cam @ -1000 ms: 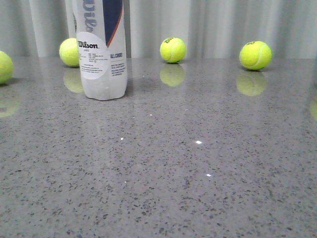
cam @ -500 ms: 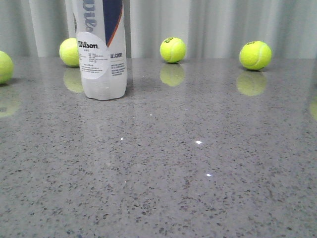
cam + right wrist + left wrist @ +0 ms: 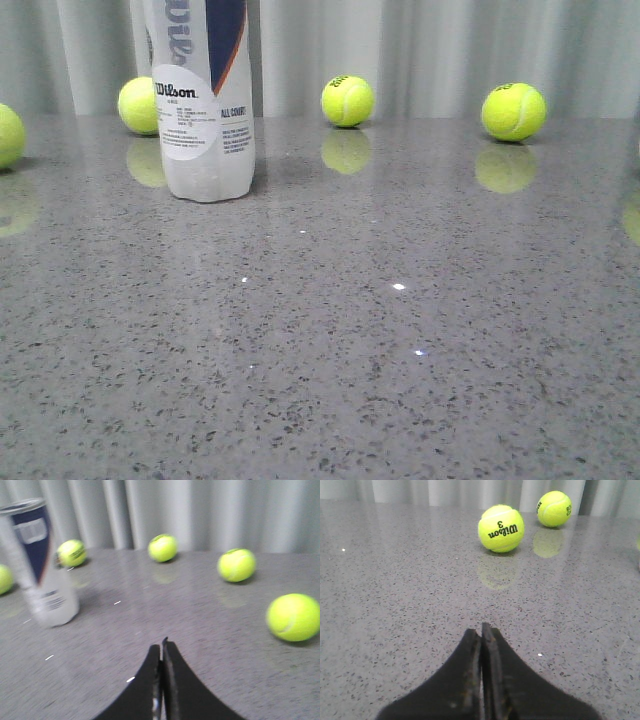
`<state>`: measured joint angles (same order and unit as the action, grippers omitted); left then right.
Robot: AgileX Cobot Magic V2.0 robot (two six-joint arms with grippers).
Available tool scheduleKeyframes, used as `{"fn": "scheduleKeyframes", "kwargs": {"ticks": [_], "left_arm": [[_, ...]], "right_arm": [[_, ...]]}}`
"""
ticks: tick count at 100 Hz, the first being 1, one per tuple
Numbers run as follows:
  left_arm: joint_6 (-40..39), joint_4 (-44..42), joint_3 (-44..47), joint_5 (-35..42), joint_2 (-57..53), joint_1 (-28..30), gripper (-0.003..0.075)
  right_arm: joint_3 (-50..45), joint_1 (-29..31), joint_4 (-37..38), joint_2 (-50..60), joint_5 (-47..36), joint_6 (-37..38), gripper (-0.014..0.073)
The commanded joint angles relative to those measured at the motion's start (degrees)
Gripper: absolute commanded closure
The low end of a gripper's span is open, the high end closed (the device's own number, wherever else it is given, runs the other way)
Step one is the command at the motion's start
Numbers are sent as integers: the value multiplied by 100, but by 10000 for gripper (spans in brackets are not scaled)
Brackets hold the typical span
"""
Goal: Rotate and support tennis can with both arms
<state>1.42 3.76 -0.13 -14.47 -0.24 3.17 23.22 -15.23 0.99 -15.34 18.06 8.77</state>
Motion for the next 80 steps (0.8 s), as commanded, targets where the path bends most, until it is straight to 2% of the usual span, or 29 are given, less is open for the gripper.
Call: {"fn": "scheduleKeyframes", "kwargs": {"ticks": [1,9,27,43,63,80], "left_arm": [[-63,63,273,483,-225,-16,741],[-63,63,273,483,-225,-16,741],[-63,63,273,483,-225,-16,741],[-63,63,273,483,-225,-16,741],[-63,63,273,483,-225,-16,741],[-63,63,273,492,-225,-16,741]], "right_arm": [[-242,548,87,-48,-1182,-5,658],[-629,1143,139,-41,-1475,-5,658],[-1263,1853,292,47,-1492,-5,658],[-1674,1956,311,550,-1538,-10,658],[-2397,1956,381,1290,-2223,-10,658],[-2373,1956,455,1710,-2040,-99,658]]}}
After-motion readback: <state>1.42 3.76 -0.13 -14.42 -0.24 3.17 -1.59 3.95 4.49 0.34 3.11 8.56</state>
